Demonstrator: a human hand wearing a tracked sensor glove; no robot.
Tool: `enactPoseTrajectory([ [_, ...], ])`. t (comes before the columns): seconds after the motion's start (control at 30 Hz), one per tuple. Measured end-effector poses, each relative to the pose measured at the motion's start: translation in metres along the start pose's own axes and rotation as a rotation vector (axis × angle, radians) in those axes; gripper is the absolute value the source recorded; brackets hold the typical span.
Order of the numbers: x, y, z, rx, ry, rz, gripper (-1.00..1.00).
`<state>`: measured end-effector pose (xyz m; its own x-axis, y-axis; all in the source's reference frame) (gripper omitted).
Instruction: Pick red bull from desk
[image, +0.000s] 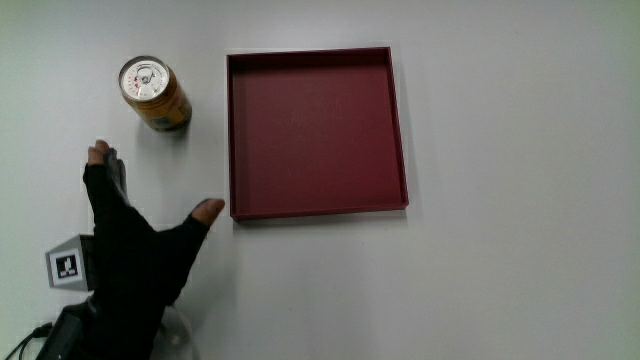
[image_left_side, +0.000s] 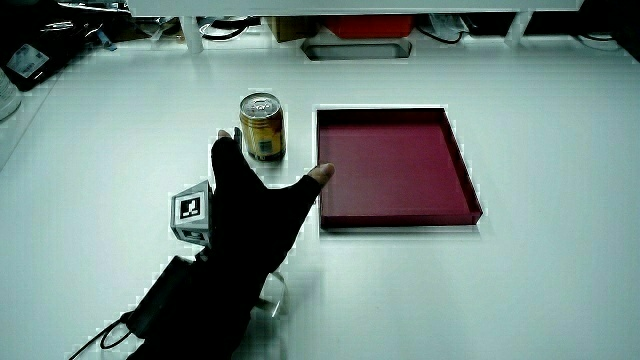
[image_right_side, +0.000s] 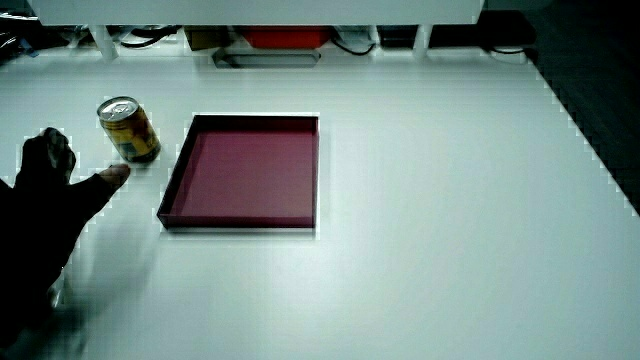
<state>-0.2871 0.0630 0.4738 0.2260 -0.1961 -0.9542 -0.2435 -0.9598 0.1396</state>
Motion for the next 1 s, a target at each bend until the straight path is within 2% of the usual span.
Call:
enactPoseTrajectory([
  [0.07, 0.008, 0.008, -0.004, 0.007, -0.009, 0.002, 0.0],
  [0.1, 0.005, 0.014, -0.003, 0.013, 0.028, 0.024, 0.0],
  [0.17, 0.002, 0.024, -0.003, 0.017, 0.033, 0.055, 0.0],
  [0.23, 0.004, 0.033, -0.006, 0.018, 0.013, 0.075, 0.0],
  [0.3, 0.01, 0.04, -0.011, 0.026, -0.014, 0.068, 0.0],
  [0.33, 0.005, 0.045, -0.01, 0.028, 0.016, 0.071, 0.0],
  [0.5, 0.004, 0.062, -0.016, 0.046, -0.007, 0.082, 0.0],
  [0.57, 0.001, 0.067, -0.019, 0.054, 0.018, 0.107, 0.0],
  [0.63, -0.004, 0.073, -0.021, 0.065, 0.008, 0.107, 0.0],
  [0.8, -0.005, 0.081, -0.025, 0.093, 0.01, 0.109, 0.0],
  [1.0, -0.001, 0.081, -0.025, 0.122, -0.02, 0.101, 0.03],
])
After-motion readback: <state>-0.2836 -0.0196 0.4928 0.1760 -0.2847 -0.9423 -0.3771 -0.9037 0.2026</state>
